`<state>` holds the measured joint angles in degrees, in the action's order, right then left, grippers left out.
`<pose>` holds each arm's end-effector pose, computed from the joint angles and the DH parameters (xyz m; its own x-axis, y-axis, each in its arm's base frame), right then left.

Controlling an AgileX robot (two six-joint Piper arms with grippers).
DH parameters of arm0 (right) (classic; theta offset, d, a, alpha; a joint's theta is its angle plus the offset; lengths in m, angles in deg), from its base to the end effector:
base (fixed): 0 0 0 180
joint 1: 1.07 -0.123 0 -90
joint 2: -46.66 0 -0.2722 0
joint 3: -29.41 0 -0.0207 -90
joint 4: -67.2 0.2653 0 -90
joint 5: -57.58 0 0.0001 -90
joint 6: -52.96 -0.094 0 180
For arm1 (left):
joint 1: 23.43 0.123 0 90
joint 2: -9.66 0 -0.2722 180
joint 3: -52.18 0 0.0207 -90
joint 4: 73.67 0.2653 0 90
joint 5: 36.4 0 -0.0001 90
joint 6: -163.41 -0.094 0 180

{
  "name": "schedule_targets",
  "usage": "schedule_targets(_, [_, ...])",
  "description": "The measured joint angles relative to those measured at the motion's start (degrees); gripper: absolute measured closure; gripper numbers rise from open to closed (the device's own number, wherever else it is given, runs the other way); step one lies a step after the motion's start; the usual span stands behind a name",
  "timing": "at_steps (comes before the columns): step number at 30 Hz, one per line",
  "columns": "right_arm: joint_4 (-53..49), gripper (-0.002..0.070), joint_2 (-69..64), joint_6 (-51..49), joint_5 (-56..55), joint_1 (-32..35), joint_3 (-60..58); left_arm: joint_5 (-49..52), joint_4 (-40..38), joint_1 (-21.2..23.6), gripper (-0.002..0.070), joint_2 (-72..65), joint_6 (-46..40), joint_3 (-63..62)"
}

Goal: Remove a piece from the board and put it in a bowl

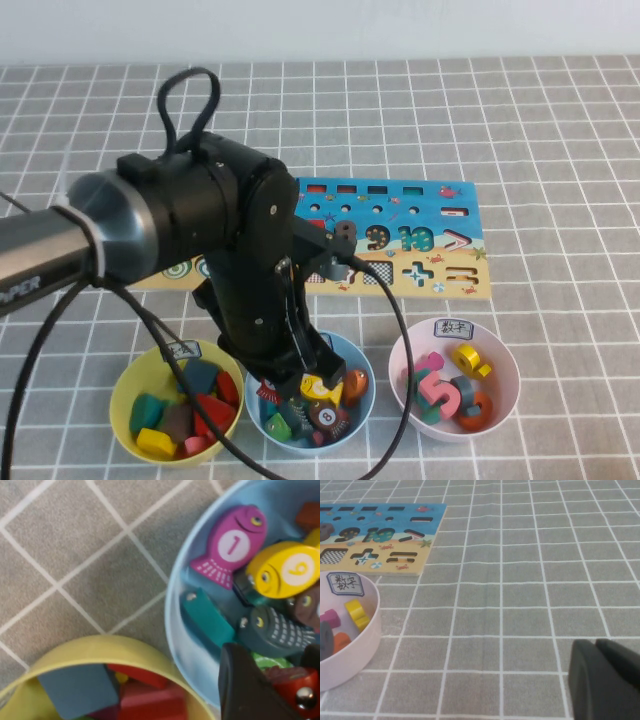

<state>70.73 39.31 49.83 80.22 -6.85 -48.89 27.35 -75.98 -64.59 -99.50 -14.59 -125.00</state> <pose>0.0816 0.0105 0.1691 -0.3234 0.0791 -0.9430 -0.0876 0.9897 0.1131 0.2613 -0.2329 0.2063 -0.7845 0.6158 -0.0728 0.6193 0.7842 -0.0399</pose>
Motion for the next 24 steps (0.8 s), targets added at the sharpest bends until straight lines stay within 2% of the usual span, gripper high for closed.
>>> schedule_targets(9, [0.00,0.0694,0.00,0.00,0.00,0.00,0.00,-2.16,1.00,0.35,0.0474,-2.42,0.17,-0.35])
schedule_targets(18, [0.00,0.0694,0.00,0.00,0.00,0.00,0.00,-2.31,-0.74,0.48,0.0465,-2.78,-3.17,-1.24])
schedule_targets(21, [0.00,0.0694,0.00,0.00,0.00,0.00,0.00,-2.31,-0.96,0.48,0.0432,-3.15,-3.43,-1.24])
schedule_targets(24, [0.00,0.0694,0.00,0.00,0.00,0.00,0.00,-2.31,-1.04,0.48,0.0347,-3.25,-3.43,-1.24])
